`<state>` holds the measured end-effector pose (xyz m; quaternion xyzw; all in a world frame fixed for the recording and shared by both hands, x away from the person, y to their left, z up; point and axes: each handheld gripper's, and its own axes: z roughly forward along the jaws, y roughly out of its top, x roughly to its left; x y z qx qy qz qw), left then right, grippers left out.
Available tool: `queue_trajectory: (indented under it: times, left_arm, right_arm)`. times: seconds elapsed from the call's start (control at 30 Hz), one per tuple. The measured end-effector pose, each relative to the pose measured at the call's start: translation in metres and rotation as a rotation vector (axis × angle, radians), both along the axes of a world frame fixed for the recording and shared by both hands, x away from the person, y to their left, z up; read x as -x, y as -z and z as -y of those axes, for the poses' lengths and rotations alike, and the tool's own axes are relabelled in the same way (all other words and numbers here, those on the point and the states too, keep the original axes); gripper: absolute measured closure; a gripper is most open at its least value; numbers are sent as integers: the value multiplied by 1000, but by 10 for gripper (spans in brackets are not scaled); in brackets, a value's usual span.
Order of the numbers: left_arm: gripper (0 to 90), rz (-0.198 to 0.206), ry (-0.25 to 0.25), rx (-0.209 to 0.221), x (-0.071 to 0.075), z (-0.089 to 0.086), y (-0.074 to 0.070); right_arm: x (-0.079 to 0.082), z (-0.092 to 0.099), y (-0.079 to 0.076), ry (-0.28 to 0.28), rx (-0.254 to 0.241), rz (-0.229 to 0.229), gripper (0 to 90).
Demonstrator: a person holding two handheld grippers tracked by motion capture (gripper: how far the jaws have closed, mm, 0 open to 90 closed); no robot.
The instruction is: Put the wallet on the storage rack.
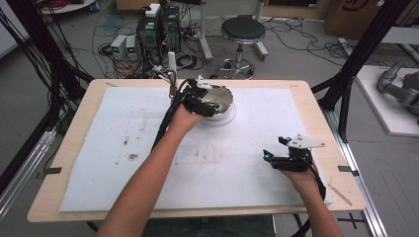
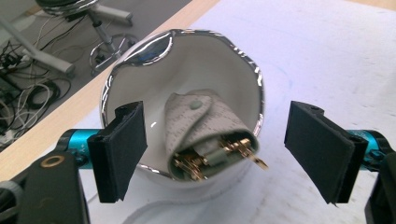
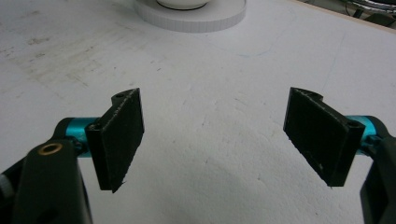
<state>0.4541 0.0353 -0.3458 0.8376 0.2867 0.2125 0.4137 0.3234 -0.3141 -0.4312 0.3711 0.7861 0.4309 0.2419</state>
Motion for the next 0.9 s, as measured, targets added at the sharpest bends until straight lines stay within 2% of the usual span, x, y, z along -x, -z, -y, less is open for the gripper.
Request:
queue_trajectory:
  times: [0.13, 0.27, 0.37, 0.53, 0.63, 0.9]
  left_arm:
    - [209, 10, 28, 53, 18, -16, 7]
    - [209, -1, 38, 70, 30, -31, 11]
    - [209, 7, 46, 95, 39, -41, 11]
    - [209, 12, 87, 111, 51, -55, 14]
    - [209, 11, 81, 120, 56, -67, 18]
    - [209, 25, 53, 174, 71, -102, 32]
  right_arm:
    - [0, -2, 0, -3, -1, 0, 206]
    - [0, -7, -1, -14, 4, 1, 206]
    - [0, -9, -1, -22, 4, 2, 206]
    - [1, -8, -1, -17, -2, 4, 207]
    - [2, -7, -2, -16, -9, 18, 206]
    - [0, -8, -2, -17, -9, 18, 206]
